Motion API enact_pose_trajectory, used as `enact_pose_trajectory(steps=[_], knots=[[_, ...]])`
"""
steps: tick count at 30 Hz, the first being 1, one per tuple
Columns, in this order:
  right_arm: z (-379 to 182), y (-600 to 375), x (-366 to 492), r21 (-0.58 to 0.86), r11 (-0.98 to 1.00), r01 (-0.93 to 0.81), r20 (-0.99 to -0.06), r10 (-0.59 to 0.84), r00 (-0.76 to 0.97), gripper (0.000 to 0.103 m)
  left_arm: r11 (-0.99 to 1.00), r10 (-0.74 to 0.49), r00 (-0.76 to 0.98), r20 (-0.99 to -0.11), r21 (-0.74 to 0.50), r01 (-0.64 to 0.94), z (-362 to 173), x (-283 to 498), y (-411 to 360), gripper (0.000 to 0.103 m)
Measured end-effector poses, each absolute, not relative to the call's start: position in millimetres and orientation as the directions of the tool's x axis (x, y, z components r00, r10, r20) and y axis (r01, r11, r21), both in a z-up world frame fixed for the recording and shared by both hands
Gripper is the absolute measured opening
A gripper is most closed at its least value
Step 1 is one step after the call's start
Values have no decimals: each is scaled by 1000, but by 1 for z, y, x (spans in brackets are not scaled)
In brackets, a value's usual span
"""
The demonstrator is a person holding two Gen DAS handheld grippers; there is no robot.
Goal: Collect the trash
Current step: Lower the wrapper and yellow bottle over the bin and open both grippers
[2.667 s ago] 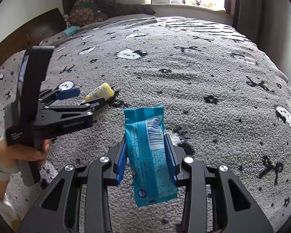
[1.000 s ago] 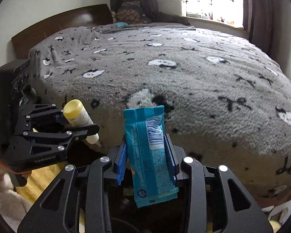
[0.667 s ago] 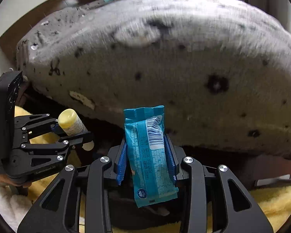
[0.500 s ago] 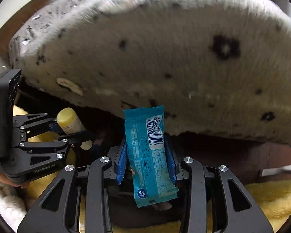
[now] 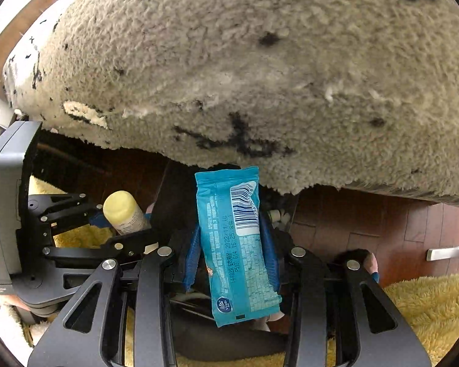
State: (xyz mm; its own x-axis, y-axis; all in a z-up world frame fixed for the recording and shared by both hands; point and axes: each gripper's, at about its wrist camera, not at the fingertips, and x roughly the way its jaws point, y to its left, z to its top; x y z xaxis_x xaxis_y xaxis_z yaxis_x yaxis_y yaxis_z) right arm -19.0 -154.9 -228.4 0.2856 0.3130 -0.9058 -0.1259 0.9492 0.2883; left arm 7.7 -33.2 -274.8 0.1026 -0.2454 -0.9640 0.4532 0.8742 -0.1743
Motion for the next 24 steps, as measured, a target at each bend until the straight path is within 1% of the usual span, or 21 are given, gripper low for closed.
enact_pose_trajectory(steps=[5, 6, 7, 8, 12, 18, 20, 21, 22, 23, 24], knots=[[-233, -152, -16, 281, 951, -131, -911, 307, 275, 43, 873, -246, 89, -965, -181, 453, -282, 4, -34, 31], [-233, -152, -16, 278, 952, -129, -912, 304, 277, 45, 872, -246, 91, -965, -179, 455, -282, 2, -37, 34], [-232, -151, -14, 277, 953, -125, -912, 301, 279, 52, 872, -247, 95, -964, -178, 456, -282, 2, -38, 37], [-233, -151, -14, 274, 954, -119, -911, 297, 285, 56, 872, -247, 99, -964, -177, 456, -284, 0, -37, 38], [-231, -157, -14, 277, 956, -100, -908, 295, 296, 59, 877, -247, 109, -963, -174, 448, -281, 0, -34, 40], [-224, -171, -12, 283, 955, -83, -902, 295, 315, 61, 886, -241, 141, -960, -158, 436, -272, 1, -27, 46], [-219, -175, -12, 281, 957, -74, -899, 290, 328, 65, 888, -235, 166, -958, -142, 437, -265, 1, -26, 53], [-214, -180, -13, 280, 957, -73, -897, 288, 335, 69, 891, -229, 187, -955, -128, 437, -260, 0, -25, 62], [-209, -181, -13, 277, 958, -71, -895, 284, 345, 76, 893, -226, 205, -952, -119, 434, -255, 1, -25, 72], [-205, -182, -14, 273, 960, -69, -892, 279, 357, 84, 895, -228, 225, -947, -113, 431, -250, 0, -24, 76], [-200, -184, -14, 268, 961, -69, -888, 274, 370, 86, 897, -235, 246, -940, -112, 428, -243, -1, -22, 82]])
